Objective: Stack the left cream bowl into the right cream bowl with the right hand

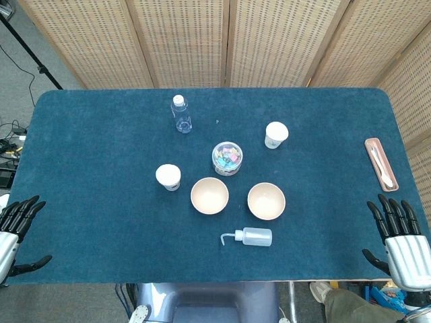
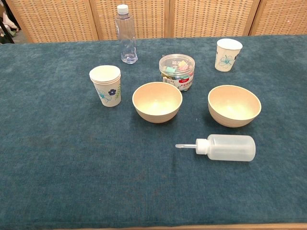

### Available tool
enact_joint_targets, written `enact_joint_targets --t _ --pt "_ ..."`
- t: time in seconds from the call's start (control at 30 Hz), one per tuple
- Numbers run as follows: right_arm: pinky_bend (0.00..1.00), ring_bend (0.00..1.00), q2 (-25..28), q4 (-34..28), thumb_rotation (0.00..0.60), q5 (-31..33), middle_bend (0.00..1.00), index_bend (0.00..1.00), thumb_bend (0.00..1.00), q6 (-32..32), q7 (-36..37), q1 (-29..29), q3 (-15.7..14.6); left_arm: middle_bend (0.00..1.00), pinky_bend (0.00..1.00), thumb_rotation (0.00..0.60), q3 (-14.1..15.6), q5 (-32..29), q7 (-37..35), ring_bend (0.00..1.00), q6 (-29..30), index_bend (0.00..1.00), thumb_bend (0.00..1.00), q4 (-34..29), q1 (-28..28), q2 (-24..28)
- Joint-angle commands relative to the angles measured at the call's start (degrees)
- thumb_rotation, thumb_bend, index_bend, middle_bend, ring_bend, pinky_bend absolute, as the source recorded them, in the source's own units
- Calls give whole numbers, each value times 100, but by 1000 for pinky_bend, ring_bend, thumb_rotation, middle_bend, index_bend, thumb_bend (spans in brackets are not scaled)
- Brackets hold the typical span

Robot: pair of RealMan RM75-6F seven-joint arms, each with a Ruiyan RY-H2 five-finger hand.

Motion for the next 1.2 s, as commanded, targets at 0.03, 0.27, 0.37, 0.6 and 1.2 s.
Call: enact_joint_targets --t 0.03,0.27,0.37,0.6,1.2 --pt "0 0 -9 9 600 -6 0 0 0 -22 -19 1 -2 0 0 600 9 -8 -51 0 -55 0 0 -7 -28 17" --pt "0 0 -21 57 600 -85 0 0 0 -119 -68 33 -31 0 0 600 -8 -43 7 0 -64 0 0 -28 -28 13" --pt "0 0 -59 77 600 -177 0 0 0 -194 -81 99 -33 0 0 600 -21 -75 13 0 -58 0 0 -34 -23 10" --pt "0 0 -70 -342 600 -379 0 0 0 -811 -656 602 155 0 0 600 -64 -175 33 0 -152 0 0 -66 -73 5" --pt "0 0 -1816 -1558 600 2520 113 184 0 -3465 -3566 2958 1458 0 0 600 -85 -241 -358 0 -257 0 0 4 -160 118"
